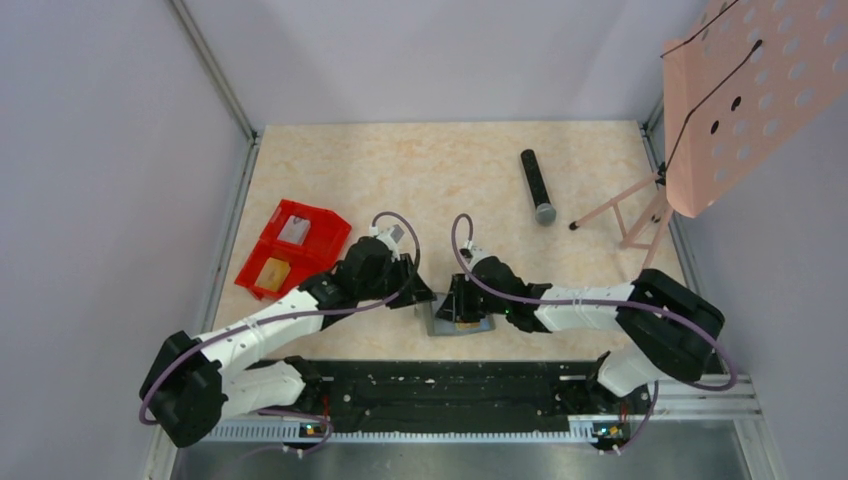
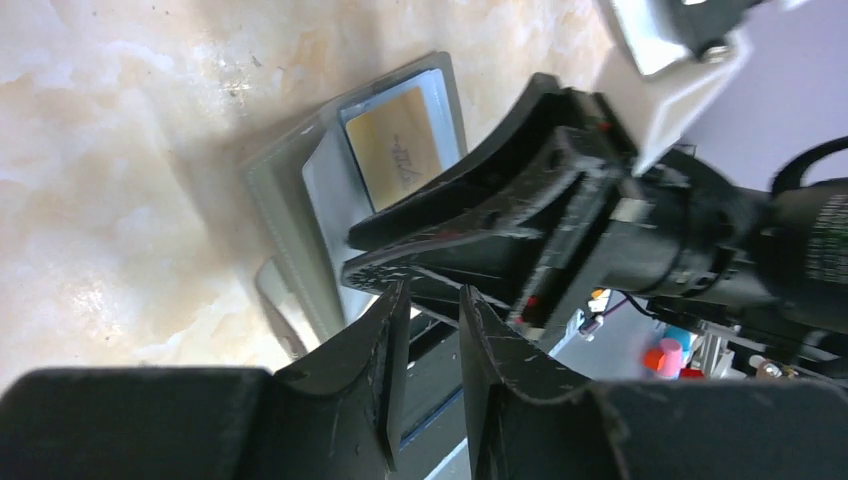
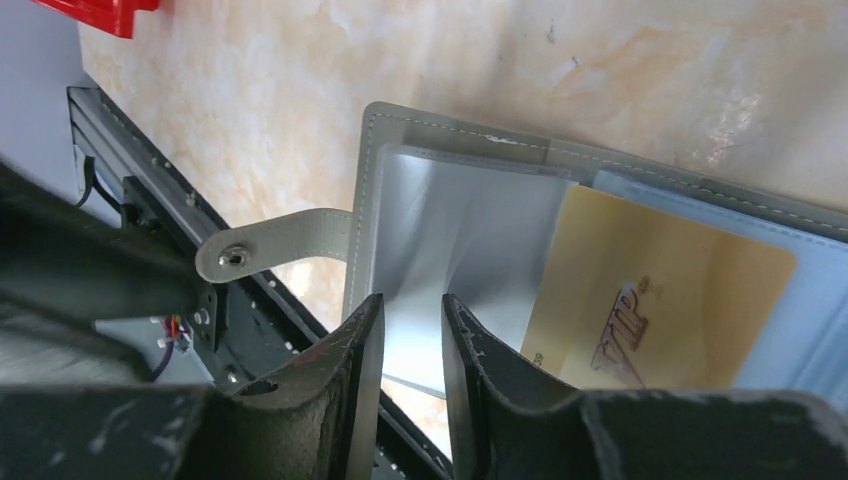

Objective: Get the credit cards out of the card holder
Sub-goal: Remove the credit card from the card holder.

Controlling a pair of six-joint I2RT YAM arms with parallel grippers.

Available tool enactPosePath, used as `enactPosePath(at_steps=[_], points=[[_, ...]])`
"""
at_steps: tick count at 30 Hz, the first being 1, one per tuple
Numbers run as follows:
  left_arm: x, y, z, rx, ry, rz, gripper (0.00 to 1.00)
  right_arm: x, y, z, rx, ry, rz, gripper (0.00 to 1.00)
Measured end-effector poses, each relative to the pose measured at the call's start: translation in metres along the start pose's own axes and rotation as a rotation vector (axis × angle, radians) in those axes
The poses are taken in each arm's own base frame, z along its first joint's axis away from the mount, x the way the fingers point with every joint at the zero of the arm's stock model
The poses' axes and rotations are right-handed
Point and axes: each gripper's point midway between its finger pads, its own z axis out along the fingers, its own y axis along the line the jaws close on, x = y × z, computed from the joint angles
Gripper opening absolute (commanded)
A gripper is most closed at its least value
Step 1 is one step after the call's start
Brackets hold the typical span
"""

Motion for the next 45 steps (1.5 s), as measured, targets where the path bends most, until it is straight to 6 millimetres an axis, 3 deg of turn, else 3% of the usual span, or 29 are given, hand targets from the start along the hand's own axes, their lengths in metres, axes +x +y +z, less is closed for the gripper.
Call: enactPosePath(at_steps=[5, 15, 19, 25, 32, 38, 45], points=[[-0.003, -0.007, 0.001, 0.024, -0.022, -0.028, 0.27, 0.01, -0.007, 0.012, 0.011, 0.033, 0.02, 0.23], [-0.005, -0.007, 0.005, 0.014, -0.05, -0.045, 0.25, 0.007, -0.013, 0.013, 0.041, 0.01, 0.02, 0.23], [-0.003, -0.004, 0.014, 0.002, -0.04, -0.052, 0.2, 0.004, -0.013, 0.003, 0.064, -0.002, 0.01, 0.24], [0.013, 0.003, 0.036, -0.022, 0.017, -0.049, 0.17, -0.019, -0.003, -0.022, 0.049, -0.084, -0.017, 0.24], [0.027, 0.012, 0.05, -0.057, 0.065, -0.047, 0.17, -0.019, -0.026, -0.036, 0.101, -0.104, 0.001, 0.23], [0.027, 0.01, 0.055, -0.057, 0.063, -0.039, 0.17, -0.013, -0.045, -0.038, 0.148, -0.095, 0.005, 0.23], [0.033, 0.025, 0.071, -0.099, 0.079, -0.044, 0.2, -0.008, -0.064, -0.04, 0.193, -0.088, 0.018, 0.23]])
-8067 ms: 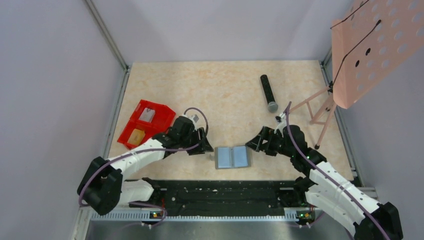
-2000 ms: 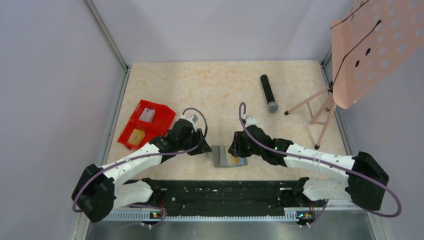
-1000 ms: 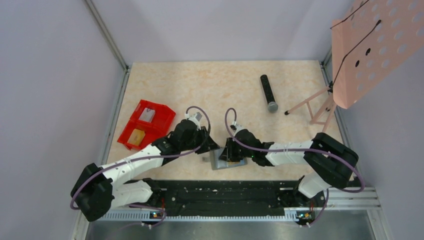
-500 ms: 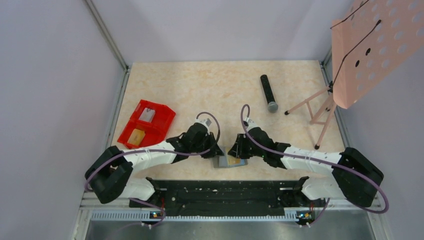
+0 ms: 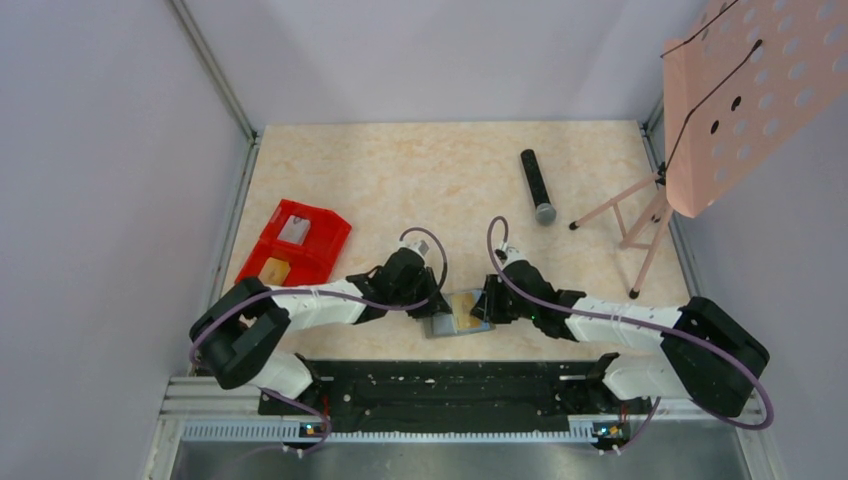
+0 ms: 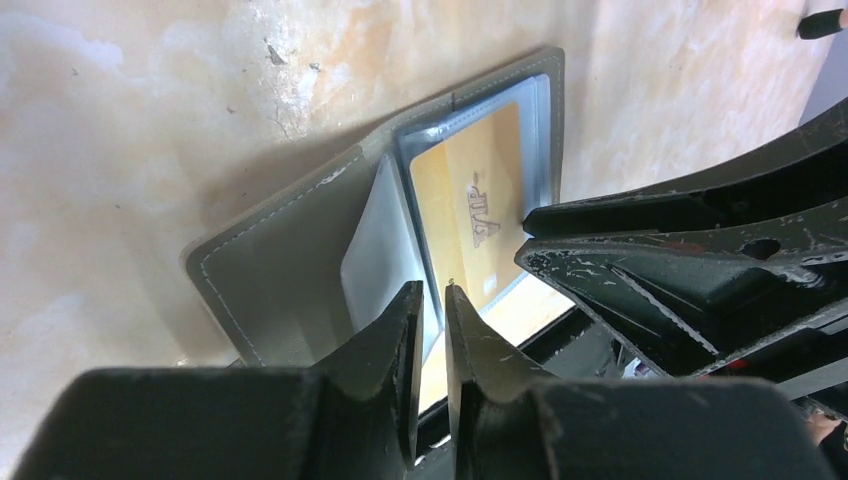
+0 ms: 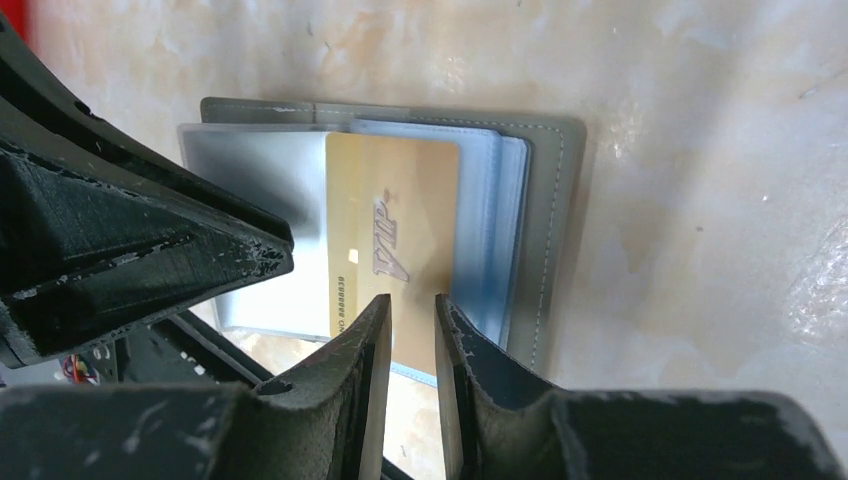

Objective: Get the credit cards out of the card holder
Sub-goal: Remove the credit card from the card holder.

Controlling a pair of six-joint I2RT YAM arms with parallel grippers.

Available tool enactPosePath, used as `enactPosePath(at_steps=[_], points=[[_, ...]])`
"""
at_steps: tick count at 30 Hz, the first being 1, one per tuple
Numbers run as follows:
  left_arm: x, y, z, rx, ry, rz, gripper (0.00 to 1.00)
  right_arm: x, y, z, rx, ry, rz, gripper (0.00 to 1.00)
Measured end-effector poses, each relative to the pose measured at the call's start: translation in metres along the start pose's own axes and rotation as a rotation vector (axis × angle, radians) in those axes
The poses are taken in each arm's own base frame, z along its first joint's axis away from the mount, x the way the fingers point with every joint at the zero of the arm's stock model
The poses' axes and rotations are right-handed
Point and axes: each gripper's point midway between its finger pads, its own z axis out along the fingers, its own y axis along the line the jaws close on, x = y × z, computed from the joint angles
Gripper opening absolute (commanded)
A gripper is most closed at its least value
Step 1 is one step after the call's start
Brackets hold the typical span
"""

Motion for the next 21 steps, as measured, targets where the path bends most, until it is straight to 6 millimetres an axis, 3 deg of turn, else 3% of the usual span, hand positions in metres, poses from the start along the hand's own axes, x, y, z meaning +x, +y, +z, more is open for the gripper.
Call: enactPosePath(at_steps=[11, 21], points=[[-0.005, -0.004, 0.008, 0.035, -0.028, 0.009, 0.31, 0.008, -0.01, 0.0, -0.006, -0.009, 0.015, 0.22], [-0.001, 0.003, 0.015, 0.034, -0.031, 0.004, 0.33, 0.009, -0.009, -0.001, -0.017, -0.021, 0.031, 0.22]])
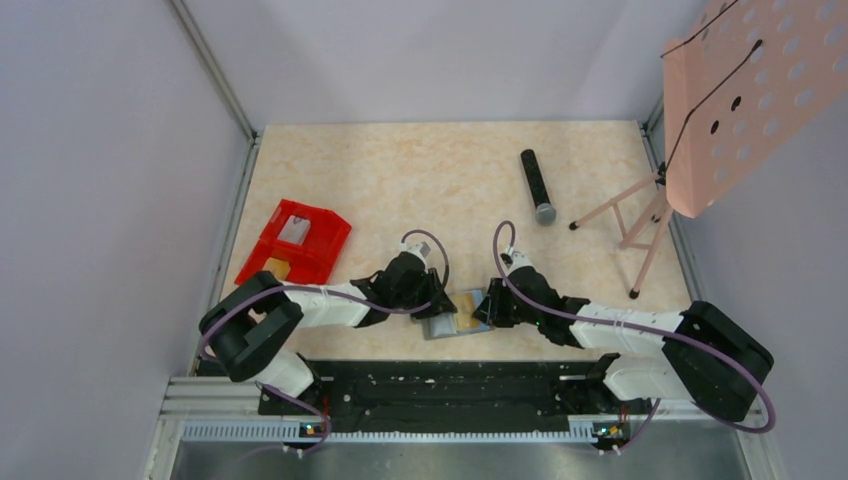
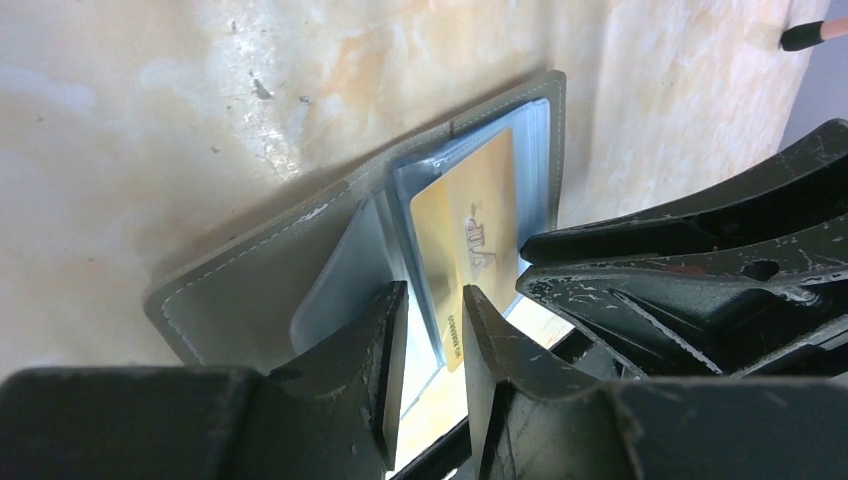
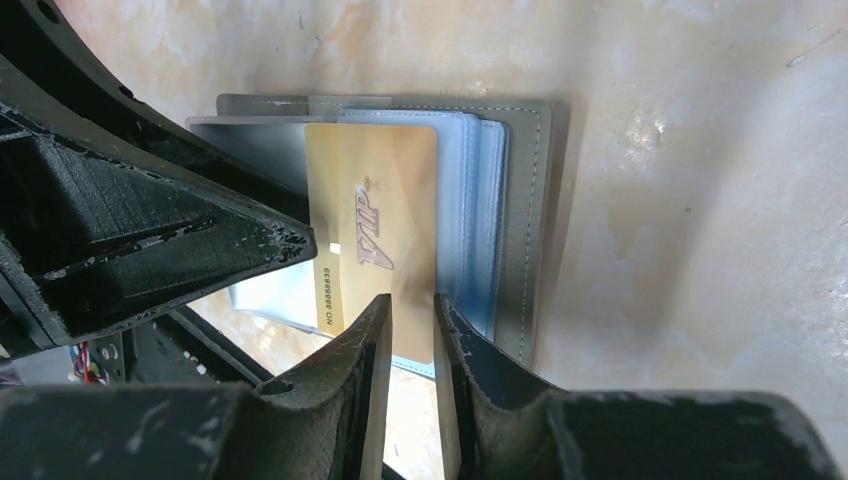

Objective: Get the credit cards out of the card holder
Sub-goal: Remove the credit card from the card holder.

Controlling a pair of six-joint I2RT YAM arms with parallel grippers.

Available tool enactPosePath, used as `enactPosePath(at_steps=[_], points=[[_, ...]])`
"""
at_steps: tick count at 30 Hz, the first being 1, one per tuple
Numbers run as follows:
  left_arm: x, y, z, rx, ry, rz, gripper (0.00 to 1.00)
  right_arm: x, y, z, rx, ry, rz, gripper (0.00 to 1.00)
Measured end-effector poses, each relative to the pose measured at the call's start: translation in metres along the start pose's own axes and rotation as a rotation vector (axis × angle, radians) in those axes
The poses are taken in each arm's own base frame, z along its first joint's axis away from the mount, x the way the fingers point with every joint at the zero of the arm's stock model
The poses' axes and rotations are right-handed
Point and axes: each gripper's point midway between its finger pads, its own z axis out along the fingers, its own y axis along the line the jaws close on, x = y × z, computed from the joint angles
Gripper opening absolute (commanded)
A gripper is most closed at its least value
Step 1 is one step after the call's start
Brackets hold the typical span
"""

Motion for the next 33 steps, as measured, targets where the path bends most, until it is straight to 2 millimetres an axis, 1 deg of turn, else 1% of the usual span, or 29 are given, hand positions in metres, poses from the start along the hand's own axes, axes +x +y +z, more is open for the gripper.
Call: enactPosePath(at_steps=[4, 8, 12, 20, 25, 33], points=[[0.001, -0.003, 0.004, 0.019, -0.005, 0.002, 0.32, 0.0, 0.0, 0.0, 0.0, 0.0, 0.001, 0.22], [0.005, -0.006, 0.01, 0.035, 0.006, -0.005, 0.29, 0.0, 0.0, 0.0, 0.0, 0.001, 0.002, 0.22], [0.005, -0.007, 0.01, 0.041, 0.007, -0.012, 0.18, 0.0, 0.0, 0.0, 0.002, 0.002, 0.002, 0.22], [0.005, -0.01, 0.01, 0.048, 0.009, -0.033, 0.01, 0.0, -0.001, 0.0, 0.004, 0.001, 0.002, 0.22], [0.004, -0.014, 0.007, 0.063, 0.006, -0.04, 0.0, 0.0, -0.002, 0.0, 0.007, 0.001, 0.004, 0.22], [0.002, -0.022, -0.003, 0.086, -0.005, -0.034, 0.0, -0.001, -0.002, 0.0, 0.006, 0.0, 0.007, 0.22]])
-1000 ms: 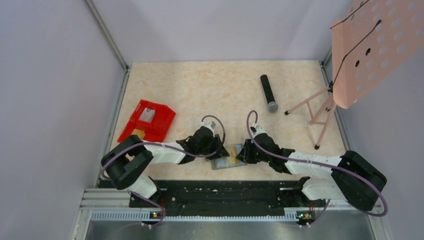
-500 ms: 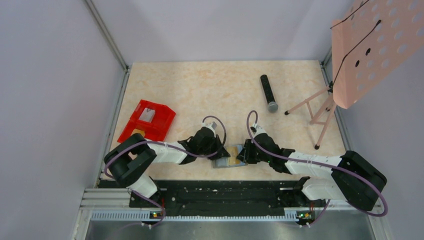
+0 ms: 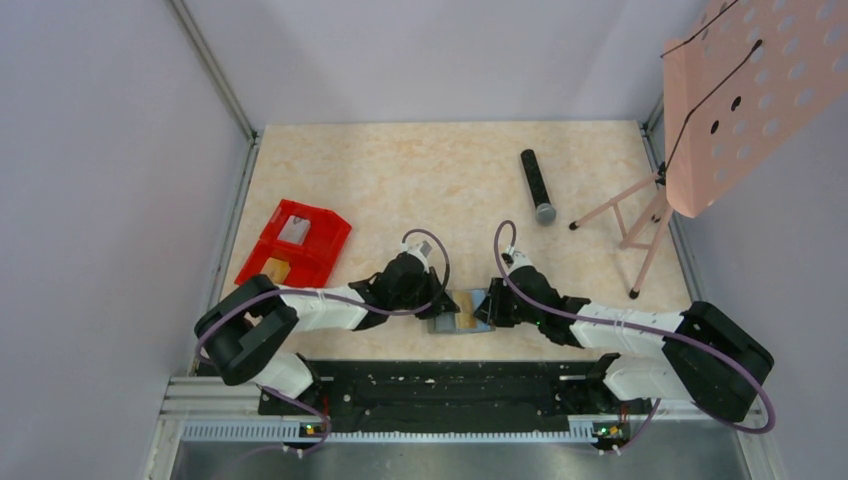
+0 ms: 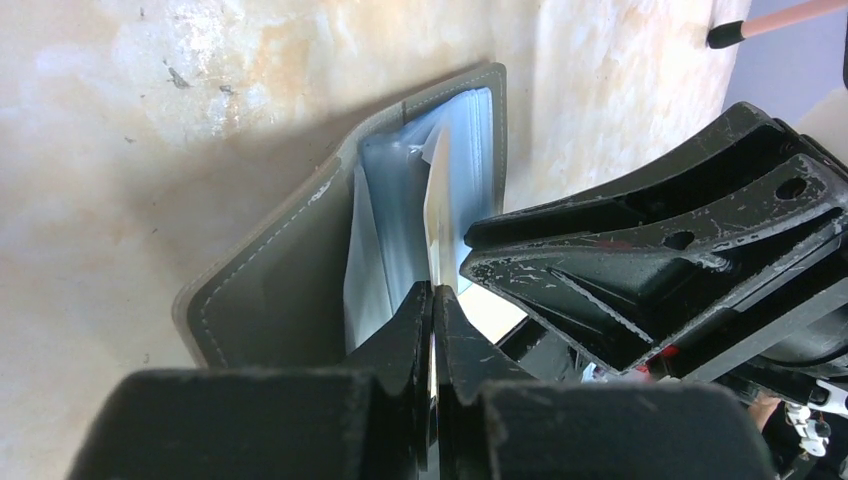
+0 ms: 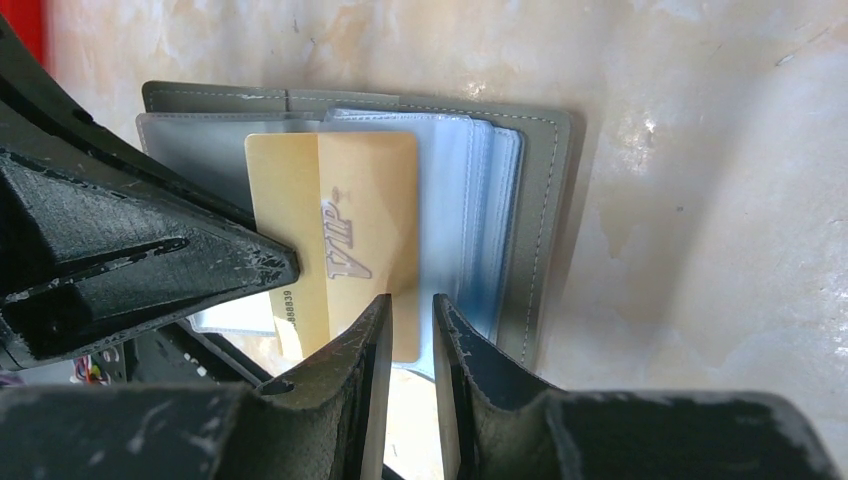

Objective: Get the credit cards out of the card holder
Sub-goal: Remove the credit card from the card holder.

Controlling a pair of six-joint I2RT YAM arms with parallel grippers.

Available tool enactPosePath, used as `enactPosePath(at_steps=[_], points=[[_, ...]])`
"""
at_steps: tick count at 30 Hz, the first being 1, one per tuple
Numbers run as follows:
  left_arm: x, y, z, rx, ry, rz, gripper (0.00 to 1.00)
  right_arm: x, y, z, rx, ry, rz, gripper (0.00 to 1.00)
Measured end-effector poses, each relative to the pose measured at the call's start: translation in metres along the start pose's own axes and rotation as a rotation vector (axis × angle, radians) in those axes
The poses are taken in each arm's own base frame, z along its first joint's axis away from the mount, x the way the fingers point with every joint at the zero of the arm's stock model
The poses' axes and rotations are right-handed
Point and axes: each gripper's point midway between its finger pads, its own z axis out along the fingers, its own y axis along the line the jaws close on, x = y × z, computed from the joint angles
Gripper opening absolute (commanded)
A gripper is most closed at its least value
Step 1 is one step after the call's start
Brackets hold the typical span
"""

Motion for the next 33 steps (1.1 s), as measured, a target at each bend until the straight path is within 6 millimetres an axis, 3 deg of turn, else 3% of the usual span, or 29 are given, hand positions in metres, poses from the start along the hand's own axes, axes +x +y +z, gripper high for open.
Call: enactPosePath(at_steps=[12, 22, 25, 29, 33], points=[[-0.008, 0.011, -0.022, -0.014, -0.019, 0.006, 0.0, -0.002, -0.002, 0.0, -0.001, -0.005, 0.015, 0.22], [-0.017, 0.009, -0.068, -0.044, -0.05, 0.107, 0.0, -0.001, 0.002, -0.007, -0.021, 0.013, -0.018, 0.3], [-0.019, 0.002, -0.082, -0.035, -0.053, 0.154, 0.0, -0.009, 0.018, -0.016, -0.085, -0.008, -0.06, 0.38], [-0.017, -0.014, -0.098, 0.006, -0.033, 0.229, 0.0, -0.026, 0.052, -0.033, -0.227, -0.05, -0.151, 0.42], [-0.009, -0.027, -0.11, 0.064, 0.018, 0.307, 0.0, -0.036, 0.083, -0.05, -0.364, -0.075, -0.245, 0.54]])
